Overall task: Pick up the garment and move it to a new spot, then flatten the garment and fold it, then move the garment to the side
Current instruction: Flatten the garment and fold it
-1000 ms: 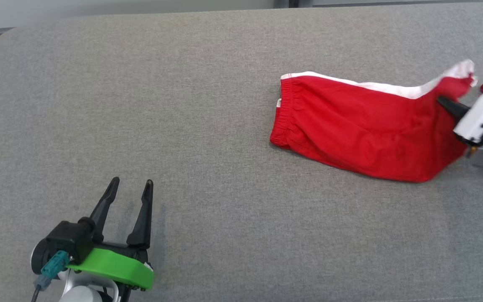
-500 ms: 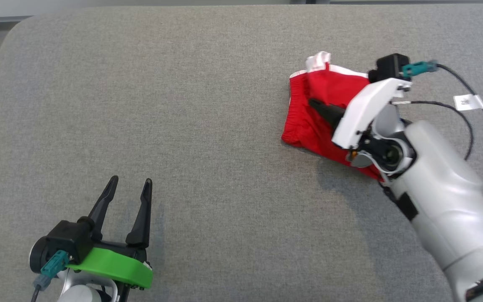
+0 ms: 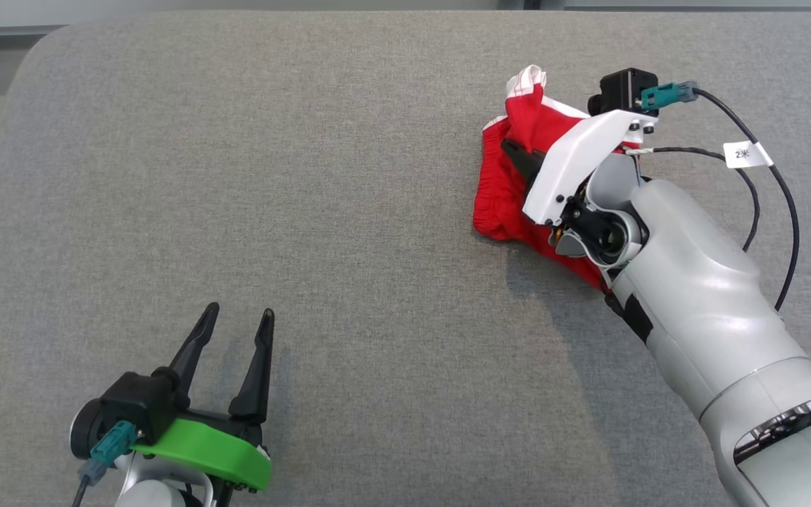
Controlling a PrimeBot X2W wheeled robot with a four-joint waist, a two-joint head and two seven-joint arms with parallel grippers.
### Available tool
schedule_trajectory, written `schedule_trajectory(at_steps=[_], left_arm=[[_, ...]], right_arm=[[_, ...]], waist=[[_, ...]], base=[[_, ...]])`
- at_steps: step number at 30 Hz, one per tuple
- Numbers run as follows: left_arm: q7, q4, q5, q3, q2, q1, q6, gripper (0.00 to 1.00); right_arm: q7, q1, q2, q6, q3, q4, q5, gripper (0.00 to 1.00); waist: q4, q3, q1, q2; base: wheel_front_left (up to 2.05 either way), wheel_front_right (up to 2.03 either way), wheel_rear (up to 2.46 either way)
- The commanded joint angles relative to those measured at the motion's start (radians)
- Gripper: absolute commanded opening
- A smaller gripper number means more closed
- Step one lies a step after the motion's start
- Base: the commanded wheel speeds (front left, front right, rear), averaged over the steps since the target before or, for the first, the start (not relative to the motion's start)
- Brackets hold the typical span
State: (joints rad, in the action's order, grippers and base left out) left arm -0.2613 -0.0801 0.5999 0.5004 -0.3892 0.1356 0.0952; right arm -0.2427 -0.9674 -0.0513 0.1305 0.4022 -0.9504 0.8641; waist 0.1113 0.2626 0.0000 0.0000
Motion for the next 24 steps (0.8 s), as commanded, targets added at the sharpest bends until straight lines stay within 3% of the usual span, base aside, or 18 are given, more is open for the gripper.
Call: schedule_trajectory(at_steps=[1,2,3,4,5,6,7,18,20,24], left_arm=[[-0.003,-0.006,-0.007,0.003,0.005,0.022,-0.005,1.00],[-0.003,-0.008,-0.007,0.005,0.008,0.025,-0.007,1.00],[-0.003,-0.011,-0.008,0.008,0.010,0.028,-0.009,1.00],[-0.003,-0.013,-0.009,0.009,0.011,0.029,-0.009,1.00],[-0.003,-0.015,-0.009,0.010,0.012,0.031,-0.010,1.00],[-0.003,-0.017,-0.008,0.011,0.013,0.034,-0.010,1.00],[-0.003,-0.018,-0.008,0.010,0.014,0.035,-0.009,1.00],[-0.004,-0.021,0.004,-0.021,0.007,-0.013,0.004,1.00],[-0.004,-0.010,0.006,-0.034,0.002,-0.027,0.010,1.00],[-0.004,0.024,0.005,-0.061,0.002,-0.056,0.021,1.00]], right_arm=[[0.002,-0.006,0.000,0.000,0.020,-0.004,0.018,0.00],[-0.005,-0.006,0.001,0.000,0.039,-0.006,0.037,0.00],[-0.007,-0.005,0.001,0.000,0.057,-0.006,0.053,0.07],[-0.001,-0.007,0.000,0.000,0.076,-0.008,0.065,0.41],[-0.005,-0.007,0.000,0.000,0.096,-0.006,0.083,0.65],[-0.009,-0.005,0.000,0.000,0.114,-0.004,0.101,0.77],[-0.006,-0.006,-0.001,0.000,0.131,-0.002,0.113,1.00],[0.097,-0.066,-0.002,0.000,0.193,0.018,0.169,1.00],[0.094,-0.059,-0.035,0.000,0.192,0.035,0.154,1.00],[0.199,-0.023,-0.182,0.000,0.190,0.131,0.061,1.00]], waist=[[0.004,-0.001,0.0000,0.0000],[0.007,-0.001,0.0000,0.0000],[0.009,-0.002,0.0000,0.0000],[0.011,-0.002,0.0000,0.0000],[0.013,-0.002,0.0000,0.0000],[0.014,-0.002,0.0000,0.0000],[0.015,-0.003,0.0000,0.0000],[-0.021,-0.038,0.0000,0.0000],[-0.034,-0.049,0.0000,0.0000],[-0.059,-0.056,0.0000,0.0000]], base=[[0.00,0.00,0.00],[0.00,0.00,0.00],[0.00,0.00,0.00],[0.00,0.00,0.00],[0.00,0.00,0.00],[0.00,0.00,0.00],[0.00,0.00,0.00],[0.00,0.00,0.00],[0.00,0.00,0.00],[0.00,0.00,0.00]])
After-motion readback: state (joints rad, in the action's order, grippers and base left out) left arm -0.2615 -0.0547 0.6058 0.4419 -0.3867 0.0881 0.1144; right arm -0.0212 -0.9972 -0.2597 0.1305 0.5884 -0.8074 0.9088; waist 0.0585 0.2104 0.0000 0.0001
